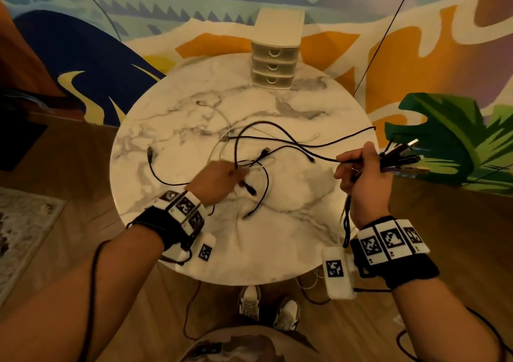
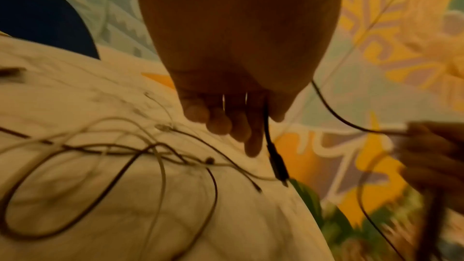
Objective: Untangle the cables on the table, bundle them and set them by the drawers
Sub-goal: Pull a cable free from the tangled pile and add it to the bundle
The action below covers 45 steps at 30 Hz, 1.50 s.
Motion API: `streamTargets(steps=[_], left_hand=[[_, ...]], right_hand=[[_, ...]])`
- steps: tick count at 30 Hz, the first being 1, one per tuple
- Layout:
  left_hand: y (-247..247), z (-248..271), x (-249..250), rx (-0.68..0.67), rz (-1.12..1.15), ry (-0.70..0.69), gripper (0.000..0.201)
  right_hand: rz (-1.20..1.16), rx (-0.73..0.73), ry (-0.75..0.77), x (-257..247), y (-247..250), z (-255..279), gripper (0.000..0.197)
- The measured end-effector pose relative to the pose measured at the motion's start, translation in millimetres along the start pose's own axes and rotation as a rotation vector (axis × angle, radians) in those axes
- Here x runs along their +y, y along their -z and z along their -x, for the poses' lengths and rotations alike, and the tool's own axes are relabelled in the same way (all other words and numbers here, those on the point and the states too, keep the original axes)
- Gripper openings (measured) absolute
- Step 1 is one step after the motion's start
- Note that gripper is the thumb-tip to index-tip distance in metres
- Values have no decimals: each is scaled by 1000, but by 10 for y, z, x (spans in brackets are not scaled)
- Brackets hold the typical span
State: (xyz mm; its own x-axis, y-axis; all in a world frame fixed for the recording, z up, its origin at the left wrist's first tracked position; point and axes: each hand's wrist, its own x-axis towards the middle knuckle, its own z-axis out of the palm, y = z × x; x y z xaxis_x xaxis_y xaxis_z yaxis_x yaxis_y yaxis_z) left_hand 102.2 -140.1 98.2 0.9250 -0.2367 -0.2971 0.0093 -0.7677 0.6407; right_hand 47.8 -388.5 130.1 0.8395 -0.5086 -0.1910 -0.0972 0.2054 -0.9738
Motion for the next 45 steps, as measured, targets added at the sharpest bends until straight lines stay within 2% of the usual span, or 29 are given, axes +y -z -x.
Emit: streamTargets(steps=[3, 5, 6, 7, 8, 9, 11, 12, 14, 17, 18, 20, 22, 23, 24, 26, 27, 29, 32, 35, 37, 39, 41, 43, 45], left_hand=[[-365, 279, 41, -431, -64, -79, 40], [-669, 516, 6, -796, -196, -27, 42], [-785, 620, 4, -926, -321, 4, 42], [-861, 669, 9, -979, -453, -4, 44], [-897, 672, 42, -939, -528, -50, 47], [-908, 639, 88, -818, -530, -113, 49], [-866, 535, 308, -534, -329, -192, 51], [-857, 479, 473, -437, -207, -224, 56], [-893, 395, 824, -388, -132, -290, 58], [-1096, 388, 1168, -414, -221, -402, 33], [-1166, 416, 1244, -372, -256, -448, 34], [-1264, 481, 1354, -169, -302, -511, 34], [-1268, 541, 1466, 21, -211, -544, 30], [-1275, 561, 1556, 29, -195, -557, 37], [-1282, 548, 1622, -19, -239, -568, 41], [-1379, 460, 1725, -135, -451, -624, 31], [-1448, 431, 1790, -147, -507, -642, 27], [-1423, 410, 1864, -122, -395, -641, 25], [-1457, 461, 2105, -113, -65, -675, 27], [-1746, 430, 2052, -234, 39, -587, 30], [-2018, 379, 1774, -368, -139, -472, 31], [-2210, 410, 1522, -591, -468, -372, 34], [-2280, 506, 1474, -775, -745, -342, 35], [-2273, 585, 1642, -755, -746, -390, 34], [-2236, 633, 1886, -592, -446, -496, 40]], right_hand=[[10, 24, 1, -34, 43, -20, 55], [17, 15, -2, -61, 115, -19, 54], [38, -1, -8, -73, 162, -9, 54], [70, -22, -14, -84, 219, 6, 55], [101, -41, -17, -92, 282, 23, 55], [134, -58, -20, -97, 346, 51, 56], [183, -73, -16, -102, 457, 117, 55], [195, -71, -13, -93, 501, 145, 55], [203, -62, -18, -83, 574, 197, 55], [213, -60, -47, -86, 686, 259, 55], [216, -48, -54, -98, 757, 279, 56], [226, -16, -50, -122, 909, 304, 58], [239, 5, -45, -147, 1040, 325, 60], [242, 18, -45, -161, 1121, 346, 60], [241, 24, -44, -166, 1169, 357, 60], [226, 35, -32, -201, 1258, 396, 57], [203, 47, -23, -224, 1336, 423, 56], [137, 43, 4, -272, 1381, 436, 54], [162, 80, 51, -303, 1640, 444, 56], [187, 123, 58, -290, 1866, 453, 58], [173, 141, 56, -296, 1949, 466, 58], [165, 151, 55, -309, 2036, 480, 57], [171, 139, 57, -319, 2123, 488, 57], [192, 135, 61, -327, 2183, 495, 56], [217, 132, 75, -332, 2184, 489, 53]])
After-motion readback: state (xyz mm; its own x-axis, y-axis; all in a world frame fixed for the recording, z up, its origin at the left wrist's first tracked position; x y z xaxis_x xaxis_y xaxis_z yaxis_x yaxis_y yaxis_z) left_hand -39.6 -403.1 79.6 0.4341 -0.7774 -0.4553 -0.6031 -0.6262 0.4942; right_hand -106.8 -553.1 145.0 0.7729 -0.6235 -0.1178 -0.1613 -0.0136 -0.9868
